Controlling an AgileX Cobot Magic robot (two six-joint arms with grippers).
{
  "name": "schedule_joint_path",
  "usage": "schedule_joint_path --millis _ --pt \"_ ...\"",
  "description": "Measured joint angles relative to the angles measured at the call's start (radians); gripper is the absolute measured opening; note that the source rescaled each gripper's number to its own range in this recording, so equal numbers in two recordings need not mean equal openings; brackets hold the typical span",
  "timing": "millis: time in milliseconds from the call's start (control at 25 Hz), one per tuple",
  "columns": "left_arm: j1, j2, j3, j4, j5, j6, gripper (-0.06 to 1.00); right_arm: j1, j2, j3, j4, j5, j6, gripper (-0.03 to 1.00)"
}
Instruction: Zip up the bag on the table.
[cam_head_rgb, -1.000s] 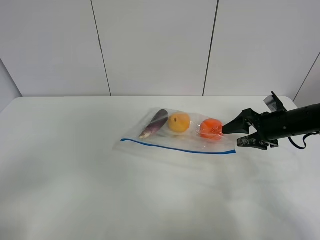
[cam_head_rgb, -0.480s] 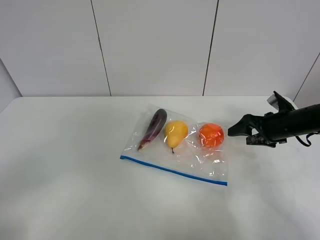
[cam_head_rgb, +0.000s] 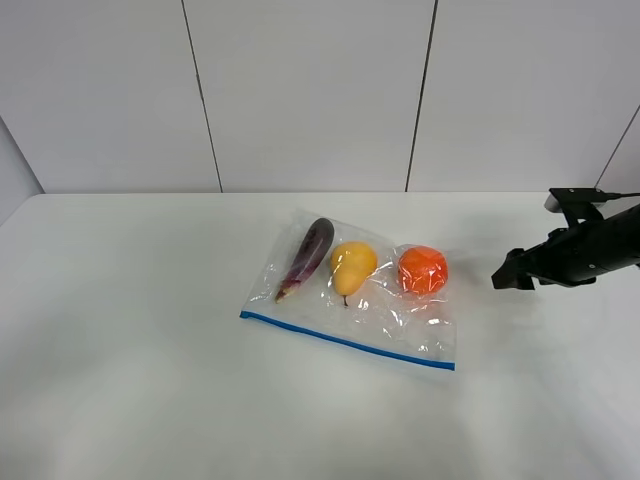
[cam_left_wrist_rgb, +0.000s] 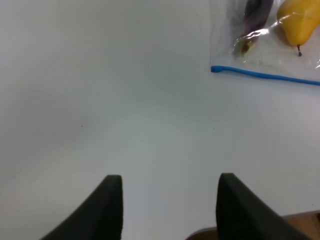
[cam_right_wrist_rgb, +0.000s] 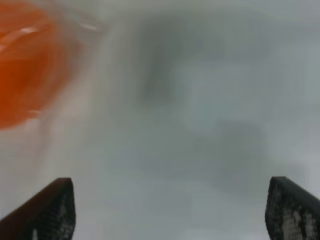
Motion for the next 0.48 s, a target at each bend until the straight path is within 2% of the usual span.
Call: schedule_joint_path --millis 200,400,480 --pt "0.0 0.0 0.0 0.0 0.0 0.0 1.0 0.0 0.0 0.0 -0.204 -0.086 0.245 1.0" --pt "0.0 0.0 0.0 0.0 0.0 0.0 1.0 0.0 0.0 0.0 -0.447 -0.088 0.52 1.0" --pt "0.0 0.0 0.0 0.0 0.0 0.0 1.0 0.0 -0.004 0.0 -0.515 -0.086 0.609 1.0"
